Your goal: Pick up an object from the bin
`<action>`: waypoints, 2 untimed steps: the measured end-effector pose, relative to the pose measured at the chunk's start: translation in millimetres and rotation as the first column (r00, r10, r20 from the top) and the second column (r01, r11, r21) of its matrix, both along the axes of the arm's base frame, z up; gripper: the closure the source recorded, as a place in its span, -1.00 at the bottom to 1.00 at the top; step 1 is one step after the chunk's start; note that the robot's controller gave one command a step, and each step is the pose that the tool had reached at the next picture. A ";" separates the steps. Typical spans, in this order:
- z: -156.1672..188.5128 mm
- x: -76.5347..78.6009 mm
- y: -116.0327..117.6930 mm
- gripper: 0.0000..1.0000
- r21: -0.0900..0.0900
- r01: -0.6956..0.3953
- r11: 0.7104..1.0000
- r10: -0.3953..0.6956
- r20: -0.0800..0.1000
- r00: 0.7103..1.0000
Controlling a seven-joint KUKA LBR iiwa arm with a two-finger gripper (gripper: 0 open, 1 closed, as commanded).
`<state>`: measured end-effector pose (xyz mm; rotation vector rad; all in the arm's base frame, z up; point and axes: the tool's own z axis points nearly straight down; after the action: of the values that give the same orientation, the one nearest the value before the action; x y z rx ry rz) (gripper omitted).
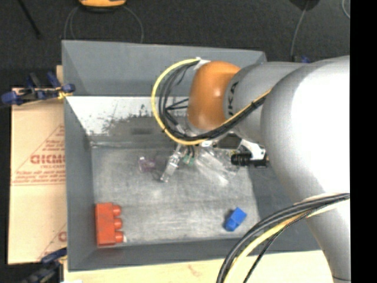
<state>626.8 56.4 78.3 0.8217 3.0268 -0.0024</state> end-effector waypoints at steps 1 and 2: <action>5.8 -2.1 13.8 -1.00 0.004 0.049 0.999 -0.049 0.002 0.999; 0.4 -7.1 21.7 -1.00 0.000 0.009 1.000 -0.009 -0.001 1.000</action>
Offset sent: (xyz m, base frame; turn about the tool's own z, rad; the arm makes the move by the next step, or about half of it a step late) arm -0.0034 0.0141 0.0052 0.0526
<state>619.7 78.2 78.7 0.8357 3.0238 -0.0027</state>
